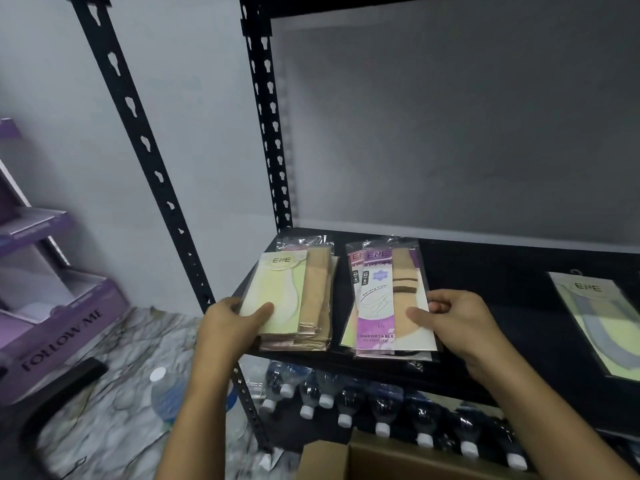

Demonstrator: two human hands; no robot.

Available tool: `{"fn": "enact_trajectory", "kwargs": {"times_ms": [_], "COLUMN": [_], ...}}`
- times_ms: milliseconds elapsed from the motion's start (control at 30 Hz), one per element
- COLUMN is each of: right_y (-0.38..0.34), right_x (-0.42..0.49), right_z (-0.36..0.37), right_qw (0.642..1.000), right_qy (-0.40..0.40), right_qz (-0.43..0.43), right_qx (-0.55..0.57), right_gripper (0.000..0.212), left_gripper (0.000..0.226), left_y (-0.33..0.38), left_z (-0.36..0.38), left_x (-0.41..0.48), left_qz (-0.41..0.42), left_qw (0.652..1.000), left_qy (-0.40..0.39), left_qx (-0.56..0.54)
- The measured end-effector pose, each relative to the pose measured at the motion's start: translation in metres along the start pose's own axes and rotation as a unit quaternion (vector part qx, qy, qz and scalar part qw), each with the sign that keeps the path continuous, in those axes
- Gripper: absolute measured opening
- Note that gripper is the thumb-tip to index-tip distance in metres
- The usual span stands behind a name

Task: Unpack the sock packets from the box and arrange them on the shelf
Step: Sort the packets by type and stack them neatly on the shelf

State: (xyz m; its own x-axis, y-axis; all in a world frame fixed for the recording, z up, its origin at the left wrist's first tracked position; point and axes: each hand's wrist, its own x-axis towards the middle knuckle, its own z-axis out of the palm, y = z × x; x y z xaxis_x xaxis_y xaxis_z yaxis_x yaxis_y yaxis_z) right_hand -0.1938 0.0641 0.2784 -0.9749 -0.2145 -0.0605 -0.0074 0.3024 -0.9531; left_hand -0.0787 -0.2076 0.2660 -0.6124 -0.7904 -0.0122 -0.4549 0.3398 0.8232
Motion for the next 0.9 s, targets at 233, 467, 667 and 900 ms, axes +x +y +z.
{"fn": "enact_trajectory", "kwargs": {"times_ms": [233, 467, 667, 900], "right_y": [0.001, -0.001, 0.004, 0.017], "right_x": [-0.005, -0.017, -0.024, -0.035], "right_z": [-0.014, -0.038, -0.076, -0.132], "right_qw": [0.996, 0.988, 0.977, 0.964], "right_qy": [0.001, 0.015, 0.081, 0.146], "right_qz": [-0.017, -0.055, -0.084, -0.102], "right_qx": [0.092, 0.143, 0.176, 0.198], "right_gripper": [0.022, 0.028, 0.031, 0.033], "left_gripper": [0.030, 0.030, 0.033, 0.027], "left_y": [-0.001, 0.028, 0.066, 0.096], "left_z": [-0.028, -0.015, 0.032, 0.087], "left_x": [-0.002, -0.025, -0.057, -0.085], "left_qz": [-0.049, -0.018, 0.015, 0.065], "left_qw": [0.965, 0.910, 0.877, 0.864], "left_qy": [-0.067, -0.115, -0.174, -0.229], "left_qx": [-0.248, -0.397, -0.447, -0.444]}}
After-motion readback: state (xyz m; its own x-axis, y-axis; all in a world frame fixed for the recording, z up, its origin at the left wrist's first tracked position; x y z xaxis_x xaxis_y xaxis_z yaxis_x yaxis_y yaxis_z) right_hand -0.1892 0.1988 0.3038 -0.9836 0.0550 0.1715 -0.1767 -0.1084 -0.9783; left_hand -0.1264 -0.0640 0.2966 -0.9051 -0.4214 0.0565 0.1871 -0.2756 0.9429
